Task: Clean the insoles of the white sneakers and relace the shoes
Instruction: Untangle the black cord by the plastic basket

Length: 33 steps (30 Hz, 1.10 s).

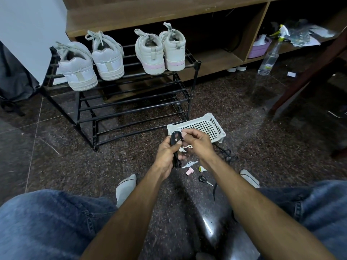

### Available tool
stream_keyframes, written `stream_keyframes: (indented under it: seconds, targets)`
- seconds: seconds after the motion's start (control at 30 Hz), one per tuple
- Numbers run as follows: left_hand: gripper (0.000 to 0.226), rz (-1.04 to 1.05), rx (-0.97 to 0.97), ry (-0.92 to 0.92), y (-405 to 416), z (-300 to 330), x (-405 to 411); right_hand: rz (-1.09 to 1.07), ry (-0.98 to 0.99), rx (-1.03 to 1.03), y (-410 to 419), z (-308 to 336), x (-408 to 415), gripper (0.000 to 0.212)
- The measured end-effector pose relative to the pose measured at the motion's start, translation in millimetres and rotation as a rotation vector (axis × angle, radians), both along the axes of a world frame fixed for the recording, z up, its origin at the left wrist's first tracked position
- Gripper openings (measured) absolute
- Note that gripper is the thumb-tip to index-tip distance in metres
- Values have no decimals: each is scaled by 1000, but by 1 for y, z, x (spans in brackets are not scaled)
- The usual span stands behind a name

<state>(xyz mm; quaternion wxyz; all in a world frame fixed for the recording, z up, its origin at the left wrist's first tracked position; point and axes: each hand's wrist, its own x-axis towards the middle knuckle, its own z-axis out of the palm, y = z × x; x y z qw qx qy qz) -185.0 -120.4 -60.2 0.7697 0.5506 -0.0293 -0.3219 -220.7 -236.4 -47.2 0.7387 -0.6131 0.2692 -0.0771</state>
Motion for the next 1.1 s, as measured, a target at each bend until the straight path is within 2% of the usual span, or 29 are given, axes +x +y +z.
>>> stream_keyframes:
  seconds: [0.13, 0.23, 0.33, 0.6, 0.73, 0.9, 1.03, 1.1]
  targets:
    - [22, -2, 13, -13, 1, 0, 0, 80, 25, 22, 1, -2, -3, 11]
    - [23, -22, 39, -37, 1, -1, 0, 146, 30, 44, 5, -1, -4, 27]
    - [21, -37, 53, -59, 0, 1, -1, 148, 43, 39, 3, -4, -3, 32]
    - [29, -74, 80, -83, 1, -2, -1, 167, 28, 29, -2, -6, -5, 22]
    - [34, -89, 70, -49, 3, -4, 1, 174, 51, 139, -3, -3, -9, 24]
    - [37, -130, -37, -11, 5, -2, 0, 237, 54, 225, -7, -5, -13, 40]
    - [41, -160, -92, 9, 8, -5, 1, 232, 37, 249, -7, -3, -15, 16]
    - [39, -180, -76, -1, 9, -5, 1, 243, 38, 229, -7, -4, -15, 11]
